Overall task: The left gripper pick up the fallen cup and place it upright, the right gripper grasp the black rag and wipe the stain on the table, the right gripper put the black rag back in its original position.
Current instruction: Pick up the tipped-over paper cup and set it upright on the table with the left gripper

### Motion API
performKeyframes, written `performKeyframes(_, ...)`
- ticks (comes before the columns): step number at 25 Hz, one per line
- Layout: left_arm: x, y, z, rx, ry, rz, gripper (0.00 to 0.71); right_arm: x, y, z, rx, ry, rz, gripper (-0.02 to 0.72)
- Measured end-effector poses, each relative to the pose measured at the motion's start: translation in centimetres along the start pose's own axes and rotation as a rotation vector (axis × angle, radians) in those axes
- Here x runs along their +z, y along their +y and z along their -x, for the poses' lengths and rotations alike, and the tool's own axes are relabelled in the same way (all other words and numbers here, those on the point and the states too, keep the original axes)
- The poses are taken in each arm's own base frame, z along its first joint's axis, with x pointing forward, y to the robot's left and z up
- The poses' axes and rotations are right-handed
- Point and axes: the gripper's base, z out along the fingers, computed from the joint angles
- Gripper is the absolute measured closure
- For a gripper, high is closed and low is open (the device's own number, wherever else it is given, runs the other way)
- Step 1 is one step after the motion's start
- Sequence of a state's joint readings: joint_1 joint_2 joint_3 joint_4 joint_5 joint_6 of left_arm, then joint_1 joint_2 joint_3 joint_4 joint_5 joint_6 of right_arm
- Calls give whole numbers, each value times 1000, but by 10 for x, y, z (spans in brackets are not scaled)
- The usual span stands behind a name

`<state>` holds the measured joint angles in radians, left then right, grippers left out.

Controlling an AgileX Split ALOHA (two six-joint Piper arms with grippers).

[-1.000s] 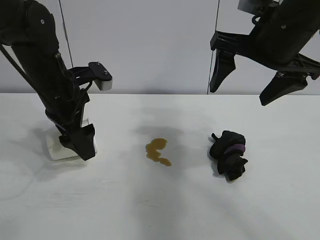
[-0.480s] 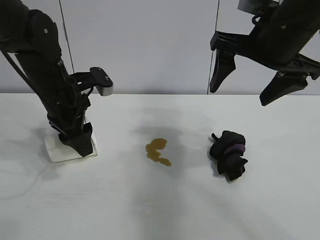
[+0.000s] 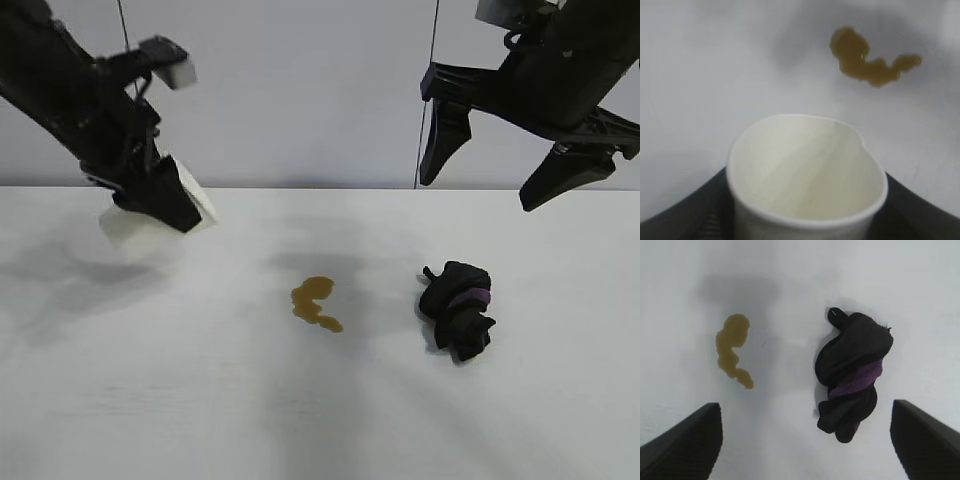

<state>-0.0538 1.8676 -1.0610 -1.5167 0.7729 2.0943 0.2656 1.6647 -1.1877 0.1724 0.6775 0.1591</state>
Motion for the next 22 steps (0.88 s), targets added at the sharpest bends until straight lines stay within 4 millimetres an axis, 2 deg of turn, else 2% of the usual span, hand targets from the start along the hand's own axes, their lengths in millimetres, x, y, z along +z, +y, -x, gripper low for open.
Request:
performKeyframes(5,-9,-16,-29,169,-148,-85,279,0,0,2,-4,-22,3,71)
performKeyframes(9,6,-23,-50,181,-224,-196,279,0,1,5,-4,-52,8,71)
performKeyframes(15,33,-20,-92,101,-181,-245,279,0,1,6,-4,-70,11,71)
performKeyframes(18,40,-22,-106,91,-165,-260,279,0,1,6,-7,-70,11,71)
performKeyframes(22,43,-22,-111,85,-160,-263,278,0,1,6,-7,-68,10,71)
